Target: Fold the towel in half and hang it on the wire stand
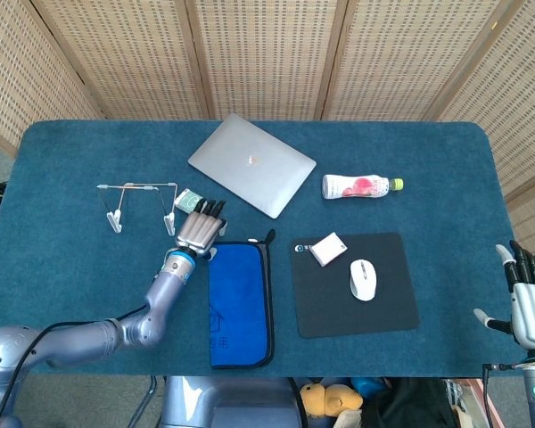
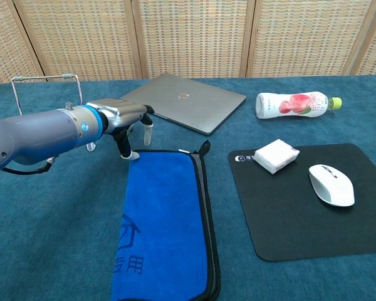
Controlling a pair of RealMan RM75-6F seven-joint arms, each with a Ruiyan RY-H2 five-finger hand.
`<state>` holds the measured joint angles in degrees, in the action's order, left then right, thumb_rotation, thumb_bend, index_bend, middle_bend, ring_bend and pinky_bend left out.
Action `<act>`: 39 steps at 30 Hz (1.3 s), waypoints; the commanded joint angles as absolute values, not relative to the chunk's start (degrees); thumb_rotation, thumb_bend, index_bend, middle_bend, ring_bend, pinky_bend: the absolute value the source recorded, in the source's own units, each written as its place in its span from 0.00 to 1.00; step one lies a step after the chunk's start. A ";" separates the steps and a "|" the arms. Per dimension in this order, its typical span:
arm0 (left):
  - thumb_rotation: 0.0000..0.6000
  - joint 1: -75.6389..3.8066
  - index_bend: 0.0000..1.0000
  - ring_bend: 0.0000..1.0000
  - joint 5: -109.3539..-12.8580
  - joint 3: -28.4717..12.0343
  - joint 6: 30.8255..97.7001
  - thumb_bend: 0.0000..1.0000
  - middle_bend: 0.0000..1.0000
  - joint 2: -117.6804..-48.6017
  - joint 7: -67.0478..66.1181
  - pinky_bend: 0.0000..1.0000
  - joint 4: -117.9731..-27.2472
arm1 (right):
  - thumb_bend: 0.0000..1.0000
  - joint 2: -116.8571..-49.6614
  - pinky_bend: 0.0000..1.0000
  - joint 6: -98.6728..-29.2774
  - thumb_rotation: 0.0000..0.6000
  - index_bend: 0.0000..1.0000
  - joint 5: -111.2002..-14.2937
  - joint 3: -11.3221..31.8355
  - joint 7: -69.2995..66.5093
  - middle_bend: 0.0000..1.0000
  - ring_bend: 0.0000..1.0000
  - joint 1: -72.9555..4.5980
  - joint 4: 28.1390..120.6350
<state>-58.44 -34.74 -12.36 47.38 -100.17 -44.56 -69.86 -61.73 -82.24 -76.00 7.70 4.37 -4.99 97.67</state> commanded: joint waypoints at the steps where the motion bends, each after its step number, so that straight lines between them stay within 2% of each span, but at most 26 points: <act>1: 1.00 -58.90 0.42 0.00 -32.42 -11.75 47.05 0.32 0.00 -99.09 -45.80 0.00 -71.25 | 0.00 -61.72 0.00 -82.29 1.00 0.00 -76.04 7.71 4.42 0.00 0.00 -5.00 97.71; 27: 1.00 -61.51 0.44 0.00 -27.25 -9.18 48.21 0.33 0.00 -101.71 -47.52 0.00 -69.57 | 0.00 -61.62 0.00 -82.46 1.00 0.00 -76.31 7.56 4.26 0.00 0.00 -4.90 97.75; 30: 1.00 -61.58 0.50 0.00 -27.07 -9.12 48.01 0.34 0.00 -101.62 -47.26 0.00 -69.88 | 0.00 -61.65 0.00 -82.47 1.00 0.00 -76.34 7.53 4.29 0.00 0.00 -4.89 97.71; 32: 1.00 -61.61 0.62 0.00 -27.13 -9.12 47.96 0.35 0.00 -101.46 -47.00 0.00 -70.14 | 0.00 -61.67 0.00 -82.45 1.00 0.00 -76.34 7.53 4.31 0.00 0.00 -4.91 97.71; 35: 1.00 -61.59 0.72 0.00 -27.53 -9.16 48.09 0.35 0.00 -101.32 -46.40 0.00 -70.31 | 0.00 -61.68 0.00 -82.49 1.00 0.00 -76.38 7.51 4.34 0.00 0.00 -4.90 97.72; 39: 1.00 -61.52 0.76 0.00 -28.26 -9.14 48.34 0.39 0.00 -101.29 -45.64 0.00 -70.34 | 0.00 -61.69 0.00 -82.51 1.00 0.00 -76.41 7.49 4.37 0.00 0.00 -4.89 97.72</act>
<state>-61.56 -28.10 -9.15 48.28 -101.31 -45.82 -70.31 -61.69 -82.51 -76.41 7.49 4.37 -4.89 97.72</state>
